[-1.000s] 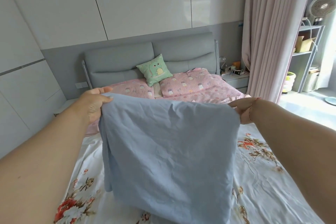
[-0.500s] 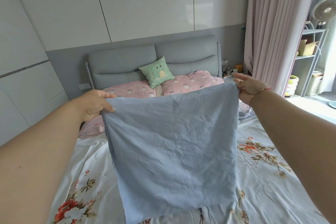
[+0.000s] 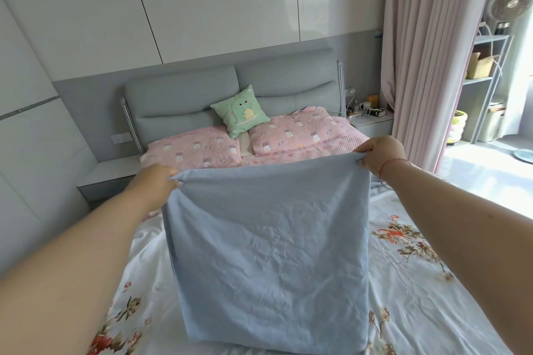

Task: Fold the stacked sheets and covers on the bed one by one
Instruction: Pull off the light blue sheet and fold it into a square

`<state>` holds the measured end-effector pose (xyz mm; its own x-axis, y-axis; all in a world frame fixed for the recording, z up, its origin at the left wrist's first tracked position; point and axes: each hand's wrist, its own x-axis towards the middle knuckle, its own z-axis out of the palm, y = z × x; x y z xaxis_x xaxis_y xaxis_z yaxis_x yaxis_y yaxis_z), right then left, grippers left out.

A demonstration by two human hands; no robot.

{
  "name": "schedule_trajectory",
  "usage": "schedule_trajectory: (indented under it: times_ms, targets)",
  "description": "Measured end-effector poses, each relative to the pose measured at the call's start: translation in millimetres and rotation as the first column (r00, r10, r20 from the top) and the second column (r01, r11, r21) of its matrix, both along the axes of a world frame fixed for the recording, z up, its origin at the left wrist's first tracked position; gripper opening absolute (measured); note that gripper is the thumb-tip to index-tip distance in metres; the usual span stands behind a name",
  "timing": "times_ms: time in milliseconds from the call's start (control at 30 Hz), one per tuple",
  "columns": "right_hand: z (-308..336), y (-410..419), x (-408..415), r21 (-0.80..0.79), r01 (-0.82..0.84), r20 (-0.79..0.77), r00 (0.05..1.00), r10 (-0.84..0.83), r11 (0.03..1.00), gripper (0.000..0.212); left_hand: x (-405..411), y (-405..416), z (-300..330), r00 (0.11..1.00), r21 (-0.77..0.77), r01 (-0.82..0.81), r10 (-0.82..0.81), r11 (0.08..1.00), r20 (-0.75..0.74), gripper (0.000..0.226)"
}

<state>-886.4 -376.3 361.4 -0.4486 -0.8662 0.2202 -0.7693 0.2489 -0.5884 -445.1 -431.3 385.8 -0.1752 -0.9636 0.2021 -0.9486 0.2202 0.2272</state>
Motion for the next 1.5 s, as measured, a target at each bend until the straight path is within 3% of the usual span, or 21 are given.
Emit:
schedule_trajectory:
  times_ms: [133, 300, 467, 533, 633, 700, 767, 800, 867, 933, 1033, 1133, 1167, 1233, 1400, 1500]
  targets:
    - [4.0, -24.7, -0.7, -0.182, 0.103, 0.034, 0.995, -0.098, 0.978, 0.023, -24.4, -20.7, 3.9, 0.999, -0.256, -0.038, 0.028, 0.966, -0.042, 0.013]
    - [56.8, -29.4, -10.6, -0.489, 0.083, 0.025, 0.996, -0.082, 0.868, 0.024, -36.0, -45.1, 45.4, 0.986, -0.498, -0.070, -0.014, 0.864, -0.164, 0.014]
    - [64.8, -10.1, -28.0, -0.488, 0.081, 0.079, 0.996, -0.048, 0.869, 0.024, -42.0, -32.1, 41.4, 0.954, -0.558, -0.031, -0.141, 0.829, -0.263, 0.010]
    - [54.3, 0.2, -35.2, -0.383, 0.044, 0.107, 0.994, -0.003, 0.923, 0.026, -34.3, -27.1, 23.7, 0.961, -0.473, 0.032, -0.158, 0.880, -0.228, 0.007]
    - [27.5, 14.9, -44.7, -0.064, -0.090, 0.054, 0.994, 0.094, 0.994, 0.026, -19.5, -18.6, -11.5, 0.971, -0.281, 0.158, -0.200, 0.947, -0.128, 0.010]
    - [6.0, 23.6, -48.8, 0.163, -0.188, -0.041, 0.980, 0.197, 0.969, 0.027, -12.9, -7.8, -34.2, 0.963, -0.077, 0.193, -0.204, 0.978, -0.177, 0.015]
    - [-13.0, 34.8, -48.1, 0.411, -0.261, -0.107, 0.938, 0.331, 0.874, 0.029, -7.0, 8.5, -52.0, 0.951, 0.248, 0.204, -0.132, 0.947, -0.278, 0.021]
    - [-20.5, 39.2, -49.2, 0.523, -0.279, -0.089, 0.922, 0.377, 0.805, 0.026, -3.2, 14.4, -58.0, 0.951, 0.398, 0.204, -0.084, 0.894, -0.297, 0.029]
    - [-42.8, 54.4, -54.3, 0.629, -0.416, 0.259, 0.909, 0.327, 0.657, 0.018, 3.1, 31.9, -75.1, 0.958, 0.602, 0.208, -0.037, 0.771, -0.284, 0.041]
    - [-64.6, 63.0, -59.5, 0.645, -0.518, 0.518, 0.837, 0.177, 0.562, 0.020, 5.0, 49.4, -92.6, 0.963, 0.758, 0.195, 0.026, 0.622, -0.269, 0.032]
    - [-93.5, 69.4, -54.3, 0.754, -0.536, 0.532, 0.837, 0.125, 0.380, 0.020, 2.9, 68.2, -129.1, 0.976, 0.933, 0.133, 0.120, 0.335, -0.182, 0.022]
    - [-127.4, 68.5, -47.9, 0.802, -0.509, 0.513, 0.855, 0.077, 0.313, 0.017, 0.6, 77.5, -168.1, 0.987, 0.976, 0.050, 0.136, 0.212, -0.080, 0.023]
    - [-139.3, 67.3, -46.6, 0.808, -0.491, 0.506, 0.862, 0.046, 0.326, 0.014, 0.5, 77.6, -178.8, 0.987, 0.973, 0.027, 0.148, 0.228, -0.062, 0.021]
    - [-165.8, 62.6, -44.9, 0.805, -0.440, 0.480, 0.877, 0.000, 0.398, 0.011, 1.1, 72.0, -198.8, 0.984, 0.938, -0.006, 0.168, 0.347, -0.055, 0.021]
    - [-215.2, 35.5, -37.6, 0.702, -0.231, 0.332, 0.943, -0.022, 0.674, 0.005, -6.1, 41.6, -238.5, 0.898, 0.724, -0.018, 0.330, 0.689, -0.292, 0.028]
    - [-238.4, 8.7, -31.9, 0.620, -0.122, 0.182, 0.983, 0.009, 0.775, 0.013, -20.0, 17.9, -258.2, 0.893, 0.574, -0.087, 0.319, 0.815, -0.318, 0.024]
